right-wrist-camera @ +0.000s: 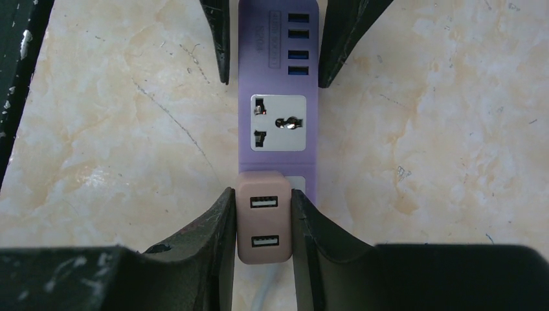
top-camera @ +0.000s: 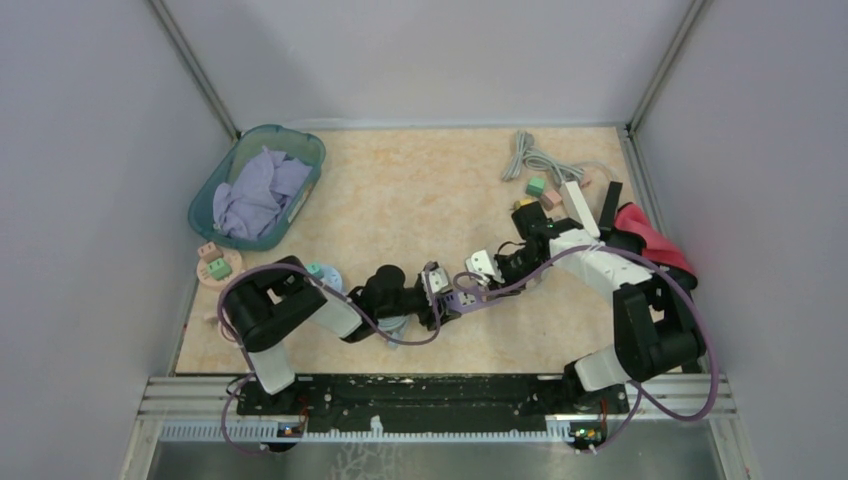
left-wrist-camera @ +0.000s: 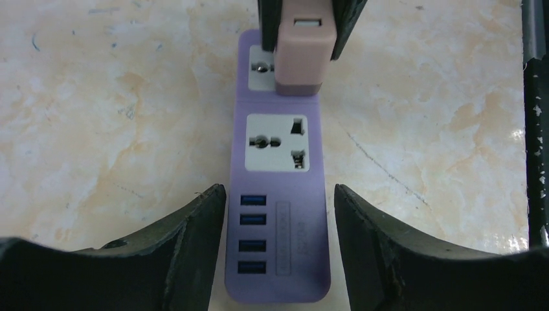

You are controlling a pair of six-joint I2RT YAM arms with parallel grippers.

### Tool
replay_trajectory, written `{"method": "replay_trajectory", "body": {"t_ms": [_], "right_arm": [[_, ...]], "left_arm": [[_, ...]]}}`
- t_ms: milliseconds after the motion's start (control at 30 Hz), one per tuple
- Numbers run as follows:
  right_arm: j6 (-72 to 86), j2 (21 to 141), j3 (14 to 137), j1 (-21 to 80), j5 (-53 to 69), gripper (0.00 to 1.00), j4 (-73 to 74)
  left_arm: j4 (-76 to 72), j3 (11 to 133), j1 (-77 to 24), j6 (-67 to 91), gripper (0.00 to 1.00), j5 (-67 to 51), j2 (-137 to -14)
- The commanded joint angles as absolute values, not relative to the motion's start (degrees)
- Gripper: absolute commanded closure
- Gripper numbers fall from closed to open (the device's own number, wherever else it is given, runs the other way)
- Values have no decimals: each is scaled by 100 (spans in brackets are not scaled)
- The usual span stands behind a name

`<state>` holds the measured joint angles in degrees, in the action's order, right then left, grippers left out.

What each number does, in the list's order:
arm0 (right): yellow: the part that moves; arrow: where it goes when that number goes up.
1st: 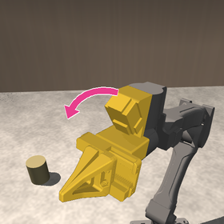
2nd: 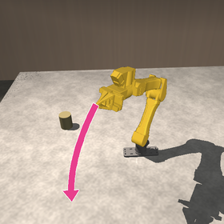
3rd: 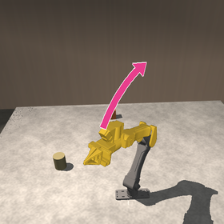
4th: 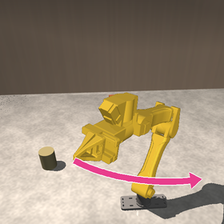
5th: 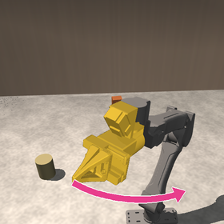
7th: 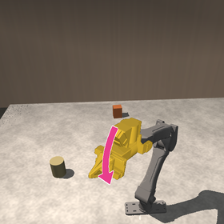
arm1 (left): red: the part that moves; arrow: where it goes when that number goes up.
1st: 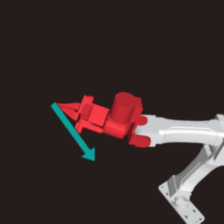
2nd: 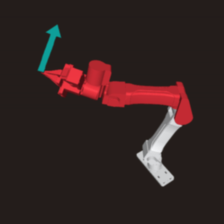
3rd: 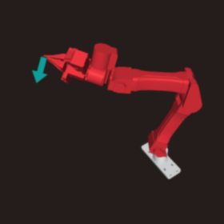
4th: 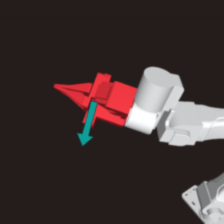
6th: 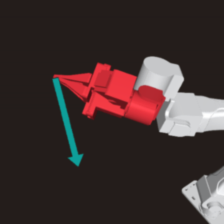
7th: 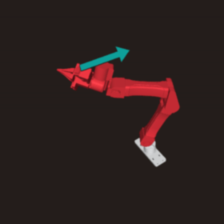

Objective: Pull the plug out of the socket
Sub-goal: Remove the plug from the socket.

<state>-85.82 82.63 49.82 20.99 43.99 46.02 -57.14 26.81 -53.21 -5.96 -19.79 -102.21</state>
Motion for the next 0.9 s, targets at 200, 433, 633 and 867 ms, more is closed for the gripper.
{"method": "replay_trajectory", "body": {"t_ms": [200, 433, 633, 867], "right_arm": [[-9110, 8394, 4915, 2197, 4324, 100, 4662], [-9106, 8398, 4930, 2197, 4346, 100, 4667], [-9074, 8427, 4988, 2197, 4458, 100, 4720], [-8718, 8438, 5130, 2197, 5162, 100, 4664]], "left_arm": [[-6636, 2908, -5546, -1072, 36, -1853, -10721], [-6520, 2980, -5547, -1112, 44, -1765, -10947], [-6320, 2980, -5546, -1160, 71, -1740, -11013], [-6180, 2987, -5546, -1174, 93, -1877, -11048]]}}
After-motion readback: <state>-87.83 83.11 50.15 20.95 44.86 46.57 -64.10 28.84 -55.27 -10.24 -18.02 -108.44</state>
